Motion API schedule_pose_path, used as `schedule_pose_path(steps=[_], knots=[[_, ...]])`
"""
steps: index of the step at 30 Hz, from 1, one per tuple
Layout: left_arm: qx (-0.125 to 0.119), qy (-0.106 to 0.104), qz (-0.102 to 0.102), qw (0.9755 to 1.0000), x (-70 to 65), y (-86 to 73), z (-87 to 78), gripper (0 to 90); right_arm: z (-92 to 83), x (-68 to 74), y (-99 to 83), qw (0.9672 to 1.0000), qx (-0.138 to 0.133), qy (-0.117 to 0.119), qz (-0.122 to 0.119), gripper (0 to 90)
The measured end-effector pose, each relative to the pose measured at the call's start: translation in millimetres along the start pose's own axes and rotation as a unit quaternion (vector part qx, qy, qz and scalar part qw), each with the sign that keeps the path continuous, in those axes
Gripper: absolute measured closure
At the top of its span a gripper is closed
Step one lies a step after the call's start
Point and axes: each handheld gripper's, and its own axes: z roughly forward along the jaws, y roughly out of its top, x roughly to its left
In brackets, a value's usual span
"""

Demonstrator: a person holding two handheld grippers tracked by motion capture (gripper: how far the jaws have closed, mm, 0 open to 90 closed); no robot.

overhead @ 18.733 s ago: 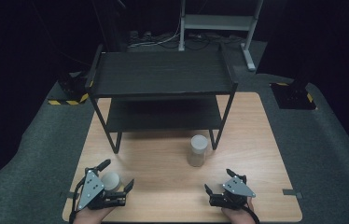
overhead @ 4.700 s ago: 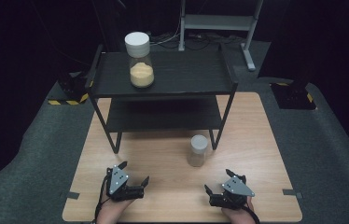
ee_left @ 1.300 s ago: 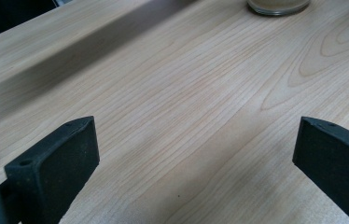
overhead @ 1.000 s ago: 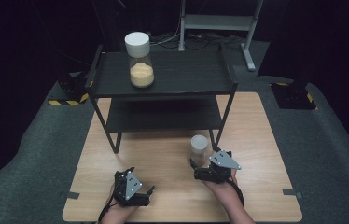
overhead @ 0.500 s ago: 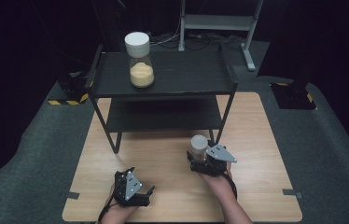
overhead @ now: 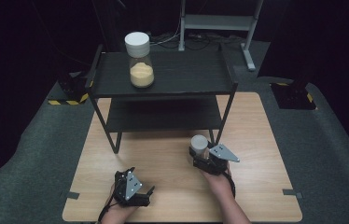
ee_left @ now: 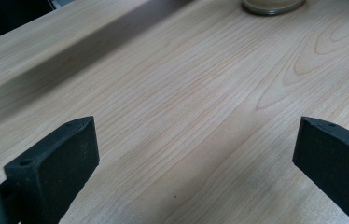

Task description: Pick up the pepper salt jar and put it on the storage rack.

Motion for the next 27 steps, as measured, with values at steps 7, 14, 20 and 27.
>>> schedule_pose_path(steps=[7, 14, 20, 27], knots=[[0.0, 0.0, 0.001, 1.0, -0.1, 0.0, -0.1, 0.6, -0.5, 1.5, -3.9, 0.9999, -0.008, -0.003, -0.008, 33.1], [-0.001, 0.0, 0.002, 1.0, -0.3, -0.2, -0.2, 0.6, -4.3, 3.8, -4.3, 0.9998, -0.012, -0.01, -0.012, 33.9], [0.0, 0.0, 0.003, 1.0, -0.5, -0.1, -0.2, 0.6, -14.6, 6.3, -0.8, 0.9995, -0.021, -0.006, -0.023, 33.9], [-0.001, 0.001, 0.004, 1.0, -1.2, -0.2, -0.3, 0.6, -25.2, 8.9, 6.4, 0.9992, -0.024, -0.004, -0.031, 33.9]])
